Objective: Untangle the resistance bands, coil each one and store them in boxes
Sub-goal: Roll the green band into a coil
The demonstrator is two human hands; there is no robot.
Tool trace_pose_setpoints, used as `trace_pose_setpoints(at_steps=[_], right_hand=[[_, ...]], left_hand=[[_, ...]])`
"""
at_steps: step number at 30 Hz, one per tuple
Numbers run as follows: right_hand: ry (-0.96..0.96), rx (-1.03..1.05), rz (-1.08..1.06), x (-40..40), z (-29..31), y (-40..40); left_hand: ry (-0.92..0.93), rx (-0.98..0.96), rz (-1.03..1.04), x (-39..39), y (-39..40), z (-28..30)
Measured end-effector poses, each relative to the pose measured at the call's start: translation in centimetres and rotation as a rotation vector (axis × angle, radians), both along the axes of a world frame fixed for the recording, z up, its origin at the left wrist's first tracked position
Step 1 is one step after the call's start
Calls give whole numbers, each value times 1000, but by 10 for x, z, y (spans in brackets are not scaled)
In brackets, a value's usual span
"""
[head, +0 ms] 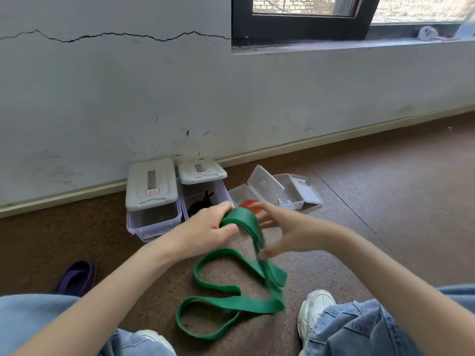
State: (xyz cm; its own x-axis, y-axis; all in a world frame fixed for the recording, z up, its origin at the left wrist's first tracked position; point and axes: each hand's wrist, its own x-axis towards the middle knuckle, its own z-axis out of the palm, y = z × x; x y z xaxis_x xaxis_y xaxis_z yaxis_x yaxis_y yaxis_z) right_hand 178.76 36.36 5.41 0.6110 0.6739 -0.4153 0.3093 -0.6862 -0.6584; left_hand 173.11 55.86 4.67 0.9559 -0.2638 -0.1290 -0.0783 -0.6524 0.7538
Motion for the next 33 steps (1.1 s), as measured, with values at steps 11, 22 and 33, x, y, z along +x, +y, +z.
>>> trace_pose_setpoints(at_steps=[11, 22, 33], right_hand=[[-469, 315, 108, -11, 1, 16], [-746, 388, -45, -11, 5, 13], [-799, 329, -11, -15, 6, 17]], left_hand=[[349, -375, -8, -1, 23, 0], [331, -571, 68, -4, 16, 5], [331, -851, 293, 0, 4, 4]])
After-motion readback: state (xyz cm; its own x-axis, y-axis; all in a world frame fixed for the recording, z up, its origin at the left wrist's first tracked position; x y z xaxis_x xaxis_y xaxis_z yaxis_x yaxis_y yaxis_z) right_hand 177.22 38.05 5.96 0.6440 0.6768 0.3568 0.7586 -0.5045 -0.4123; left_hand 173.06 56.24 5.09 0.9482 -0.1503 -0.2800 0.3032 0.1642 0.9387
